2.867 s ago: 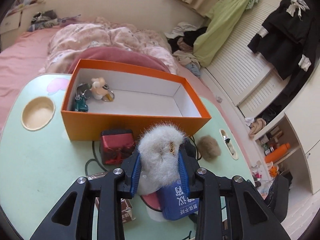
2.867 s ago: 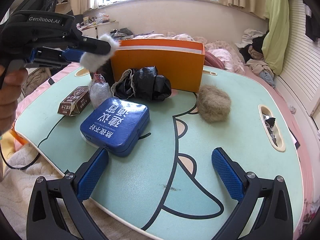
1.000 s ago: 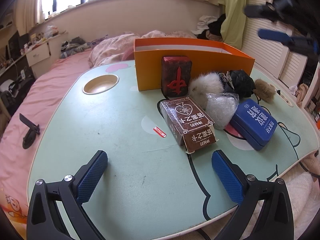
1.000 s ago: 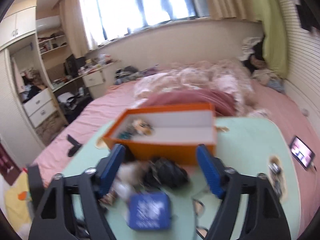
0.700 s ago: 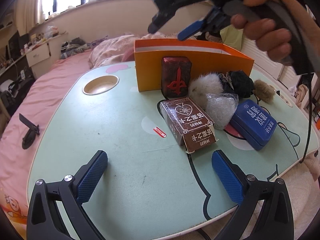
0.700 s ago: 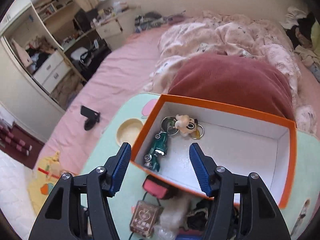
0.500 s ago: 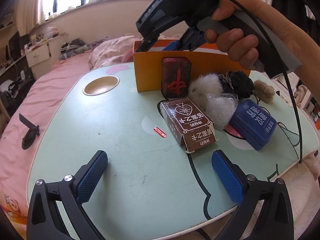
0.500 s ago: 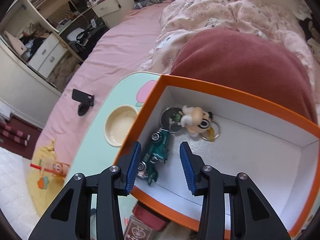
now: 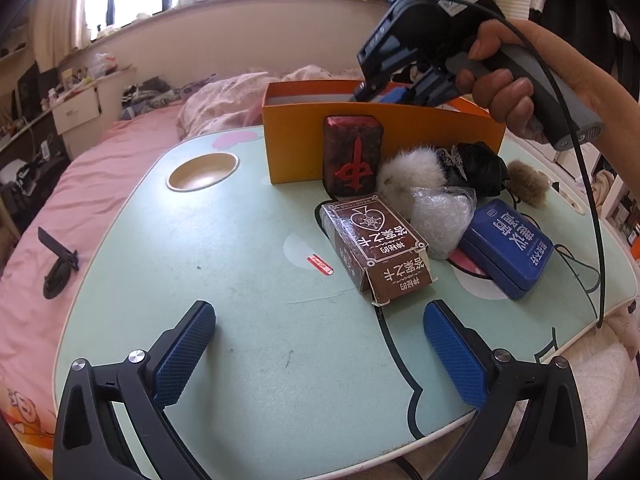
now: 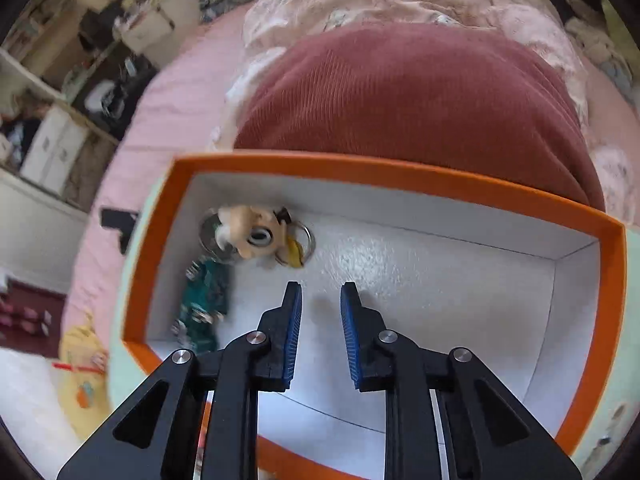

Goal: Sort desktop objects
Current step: 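Reach the right gripper into the orange box toward the keychains, then grasp the green toy car with the right gripper, set it on table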

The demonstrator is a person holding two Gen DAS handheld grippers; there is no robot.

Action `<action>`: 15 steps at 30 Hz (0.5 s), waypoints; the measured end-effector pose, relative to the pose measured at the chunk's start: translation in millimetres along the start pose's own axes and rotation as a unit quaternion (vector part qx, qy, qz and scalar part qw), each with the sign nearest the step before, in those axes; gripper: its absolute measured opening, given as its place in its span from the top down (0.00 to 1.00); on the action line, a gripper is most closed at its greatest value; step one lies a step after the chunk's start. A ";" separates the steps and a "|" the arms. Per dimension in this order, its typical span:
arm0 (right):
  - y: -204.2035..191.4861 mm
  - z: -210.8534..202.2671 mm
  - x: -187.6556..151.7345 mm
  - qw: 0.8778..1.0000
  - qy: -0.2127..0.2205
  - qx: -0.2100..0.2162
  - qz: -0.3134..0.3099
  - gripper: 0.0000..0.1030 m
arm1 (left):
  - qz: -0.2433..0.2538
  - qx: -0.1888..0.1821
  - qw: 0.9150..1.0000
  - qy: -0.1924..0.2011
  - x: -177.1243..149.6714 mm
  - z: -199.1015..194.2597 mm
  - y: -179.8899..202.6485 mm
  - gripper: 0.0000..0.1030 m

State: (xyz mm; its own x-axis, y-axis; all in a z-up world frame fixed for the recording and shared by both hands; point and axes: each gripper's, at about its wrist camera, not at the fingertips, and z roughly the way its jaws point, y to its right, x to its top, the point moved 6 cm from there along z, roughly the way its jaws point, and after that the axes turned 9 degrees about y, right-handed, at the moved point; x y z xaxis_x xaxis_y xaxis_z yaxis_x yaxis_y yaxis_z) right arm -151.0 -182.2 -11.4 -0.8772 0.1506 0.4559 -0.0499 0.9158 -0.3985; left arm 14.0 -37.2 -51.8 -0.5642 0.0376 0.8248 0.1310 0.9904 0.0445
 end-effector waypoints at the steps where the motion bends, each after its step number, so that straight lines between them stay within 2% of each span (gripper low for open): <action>1: -6.1 -4.0 2.1 1.000 0.004 0.019 0.007 0.78 | 0.000 0.000 1.000 0.000 0.0 0.1 0.0 0.00; 3: -36.1 -1.9 -2.0 0.998 -0.014 0.042 -0.033 0.76 | -0.001 0.000 1.000 0.000 0.1 0.5 0.7 0.00; 7: -74.9 25.3 -24.4 0.992 -0.066 0.024 -0.105 0.76 | -0.001 0.000 1.000 0.001 0.2 0.6 0.4 0.00; 9: -86.9 40.0 -29.5 0.987 -0.061 -0.016 -0.148 0.64 | -0.001 -0.001 1.000 0.000 0.5 1.6 0.2 0.00; 10: -85.0 49.7 -33.7 0.983 -0.074 -0.050 -0.162 0.51 | -0.002 -0.001 1.000 0.001 0.0 1.0 1.1 0.00; 11: -80.3 56.0 -33.3 0.983 -0.080 -0.054 -0.155 0.50 | -0.003 -0.001 1.000 -0.002 -0.4 1.8 1.2 0.00; 13: -71.6 55.0 -35.5 0.980 -0.093 -0.057 -0.165 0.50 | -0.006 -0.001 1.000 0.000 0.4 1.7 1.5 0.00; 15: -62.7 49.2 -36.5 0.981 -0.104 -0.060 -0.151 0.58 | -0.005 0.001 1.000 0.001 1.0 1.9 3.1 0.00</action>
State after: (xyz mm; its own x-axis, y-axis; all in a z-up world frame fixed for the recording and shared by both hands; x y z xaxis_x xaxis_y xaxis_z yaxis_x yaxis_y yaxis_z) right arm -139.3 -263.5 -42.2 -0.9097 -0.2027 0.3624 -0.2777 0.9459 -0.1681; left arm 12.3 -33.9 -51.9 -0.5639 0.0282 0.8254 0.1243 0.9909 0.0510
